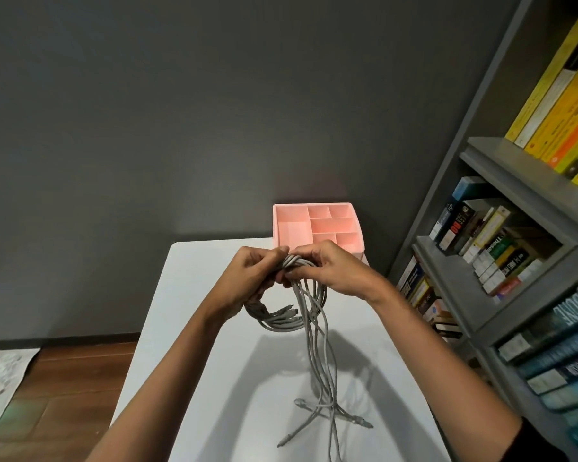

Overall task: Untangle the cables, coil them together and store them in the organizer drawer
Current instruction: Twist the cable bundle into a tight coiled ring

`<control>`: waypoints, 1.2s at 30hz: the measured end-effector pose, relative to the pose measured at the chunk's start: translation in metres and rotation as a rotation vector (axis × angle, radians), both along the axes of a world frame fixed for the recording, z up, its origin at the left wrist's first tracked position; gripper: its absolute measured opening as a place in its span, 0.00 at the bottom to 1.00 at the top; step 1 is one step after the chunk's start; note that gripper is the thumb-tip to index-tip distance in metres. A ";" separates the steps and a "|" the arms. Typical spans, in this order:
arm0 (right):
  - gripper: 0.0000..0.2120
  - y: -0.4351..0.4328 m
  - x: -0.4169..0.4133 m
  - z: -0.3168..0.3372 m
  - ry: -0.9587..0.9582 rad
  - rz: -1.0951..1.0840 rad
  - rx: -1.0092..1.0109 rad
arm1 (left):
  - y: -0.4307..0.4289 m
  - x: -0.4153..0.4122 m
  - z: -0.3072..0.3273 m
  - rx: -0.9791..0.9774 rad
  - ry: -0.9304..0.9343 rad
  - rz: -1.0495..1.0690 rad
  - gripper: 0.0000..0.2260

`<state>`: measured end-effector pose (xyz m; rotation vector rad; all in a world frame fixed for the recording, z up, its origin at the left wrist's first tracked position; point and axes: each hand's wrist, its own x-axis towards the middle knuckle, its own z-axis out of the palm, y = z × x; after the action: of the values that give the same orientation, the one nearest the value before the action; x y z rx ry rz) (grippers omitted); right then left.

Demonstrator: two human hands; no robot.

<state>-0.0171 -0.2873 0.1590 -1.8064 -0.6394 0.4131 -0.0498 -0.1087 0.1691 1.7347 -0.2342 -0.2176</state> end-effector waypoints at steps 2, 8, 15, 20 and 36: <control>0.09 0.002 -0.002 -0.005 -0.039 -0.043 -0.016 | 0.002 0.002 -0.004 -0.013 0.007 0.057 0.22; 0.12 0.005 -0.009 -0.010 -0.035 -0.050 0.047 | 0.002 0.001 0.002 -0.013 0.022 0.072 0.23; 0.15 -0.011 -0.008 0.018 0.054 0.214 -0.119 | 0.011 0.003 0.014 0.130 0.120 -0.142 0.24; 0.18 -0.014 -0.009 0.022 0.061 0.231 -0.131 | 0.012 0.000 0.016 0.068 0.133 -0.202 0.22; 0.22 -0.015 -0.009 0.009 0.283 0.045 0.071 | 0.008 0.005 0.019 0.016 0.333 -0.419 0.35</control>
<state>-0.0256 -0.3023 0.1684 -1.6301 -0.4909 0.6545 -0.0446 -0.1006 0.1876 1.6207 -0.3488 -0.8078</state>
